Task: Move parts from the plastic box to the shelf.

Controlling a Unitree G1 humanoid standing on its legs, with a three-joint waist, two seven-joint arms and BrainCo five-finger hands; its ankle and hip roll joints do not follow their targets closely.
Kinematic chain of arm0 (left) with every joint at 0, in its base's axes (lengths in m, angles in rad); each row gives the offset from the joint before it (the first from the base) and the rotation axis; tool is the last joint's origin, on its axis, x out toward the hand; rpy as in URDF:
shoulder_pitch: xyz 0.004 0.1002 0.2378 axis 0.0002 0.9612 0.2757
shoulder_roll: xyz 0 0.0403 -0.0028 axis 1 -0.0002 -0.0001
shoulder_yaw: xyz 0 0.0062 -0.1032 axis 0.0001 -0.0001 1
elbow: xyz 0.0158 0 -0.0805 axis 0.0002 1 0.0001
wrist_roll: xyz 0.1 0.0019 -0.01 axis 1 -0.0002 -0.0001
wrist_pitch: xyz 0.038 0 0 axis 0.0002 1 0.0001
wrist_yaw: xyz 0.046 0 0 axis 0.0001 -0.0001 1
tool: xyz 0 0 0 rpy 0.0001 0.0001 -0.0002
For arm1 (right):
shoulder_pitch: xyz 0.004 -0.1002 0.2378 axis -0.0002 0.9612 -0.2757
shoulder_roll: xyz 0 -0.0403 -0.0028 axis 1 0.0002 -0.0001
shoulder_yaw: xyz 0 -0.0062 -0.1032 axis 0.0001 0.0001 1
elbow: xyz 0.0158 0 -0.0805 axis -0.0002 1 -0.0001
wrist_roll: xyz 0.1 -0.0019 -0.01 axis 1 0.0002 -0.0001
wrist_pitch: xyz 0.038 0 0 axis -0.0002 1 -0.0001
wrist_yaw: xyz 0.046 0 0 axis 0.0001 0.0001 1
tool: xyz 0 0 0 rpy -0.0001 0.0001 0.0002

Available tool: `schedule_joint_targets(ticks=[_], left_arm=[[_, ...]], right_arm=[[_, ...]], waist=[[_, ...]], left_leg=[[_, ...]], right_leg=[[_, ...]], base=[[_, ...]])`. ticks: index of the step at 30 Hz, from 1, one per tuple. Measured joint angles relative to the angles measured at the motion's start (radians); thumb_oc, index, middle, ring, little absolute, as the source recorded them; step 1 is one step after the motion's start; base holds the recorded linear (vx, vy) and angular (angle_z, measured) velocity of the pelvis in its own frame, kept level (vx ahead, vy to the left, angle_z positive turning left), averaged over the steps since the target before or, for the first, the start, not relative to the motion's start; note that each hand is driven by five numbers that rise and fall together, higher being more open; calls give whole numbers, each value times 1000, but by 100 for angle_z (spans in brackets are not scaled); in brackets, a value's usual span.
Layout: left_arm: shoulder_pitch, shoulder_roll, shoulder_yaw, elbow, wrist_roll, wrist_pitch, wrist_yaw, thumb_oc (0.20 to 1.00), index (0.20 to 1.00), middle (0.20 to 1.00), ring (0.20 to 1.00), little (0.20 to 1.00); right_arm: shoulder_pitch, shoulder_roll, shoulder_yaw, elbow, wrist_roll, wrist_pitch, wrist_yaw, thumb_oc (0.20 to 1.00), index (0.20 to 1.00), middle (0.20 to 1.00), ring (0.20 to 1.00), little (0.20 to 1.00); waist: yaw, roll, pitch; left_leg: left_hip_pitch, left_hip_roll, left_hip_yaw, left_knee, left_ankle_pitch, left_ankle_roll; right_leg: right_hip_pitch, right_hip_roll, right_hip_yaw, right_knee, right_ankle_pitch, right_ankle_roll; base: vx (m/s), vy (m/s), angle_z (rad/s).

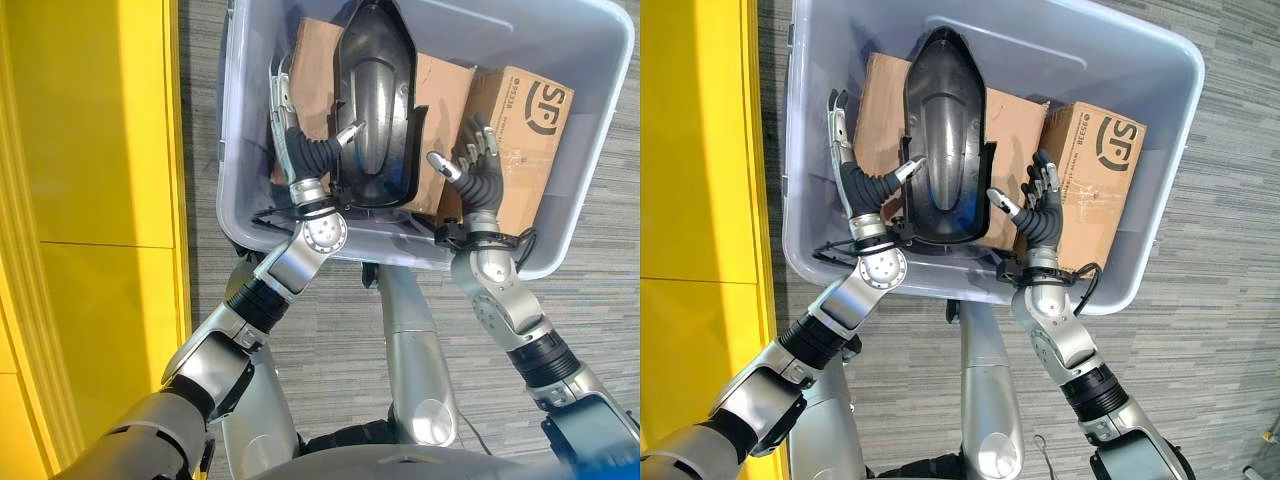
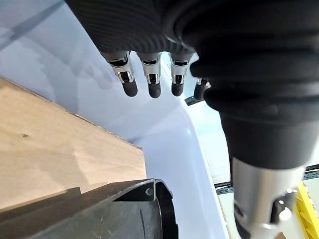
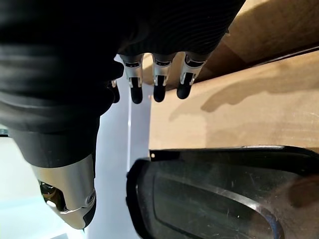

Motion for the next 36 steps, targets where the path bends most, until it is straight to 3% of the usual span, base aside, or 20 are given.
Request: schedule_joint_targets(ticks=[5, 18, 29, 36], left_arm=[[26, -14, -1, 4, -116, 30, -80, 1000, 1000, 1000, 1000, 1000], [19, -45, -34, 5, -152, 135, -219, 1000, 1000, 1000, 1000, 1000], [-7, -52, -60, 43, -154, 144, -205, 1000, 1000, 1000, 1000, 1000], [-29, -93, -47, 69, -229, 133, -153, 1000, 1000, 1000, 1000, 1000]], right_arm=[[0, 0, 0, 0, 0, 0, -3, 1000, 1000, 1000, 1000, 1000], [-1, 0, -4, 0, 1, 1, 11, 1000, 1000, 1000, 1000, 1000], [-1, -2, -6, 0, 1, 1, 17, 1000, 1000, 1000, 1000, 1000], [-1, -2, -10, 1, 2, 1, 20, 1000, 1000, 1000, 1000, 1000]], waist=[[-1, 0, 0], [-2, 0, 0], [-6, -1, -1], [-7, -5, -2]], left_leg=[[0, 1, 0, -1, 0, 0], [0, 1, 1, -1, 0, 0], [-2, 2, 2, -2, -2, 2], [-8, 4, -2, 3, -4, 5]], right_leg=[[0, 0, -1, 0, 0, -1], [0, 0, -1, -5, 0, 0], [0, 1, -1, -9, -1, 0], [0, 2, -7, -10, -1, 2]], base=[[0, 0, 0], [0, 0, 0], [0, 0, 0], [6, -24, 1]])
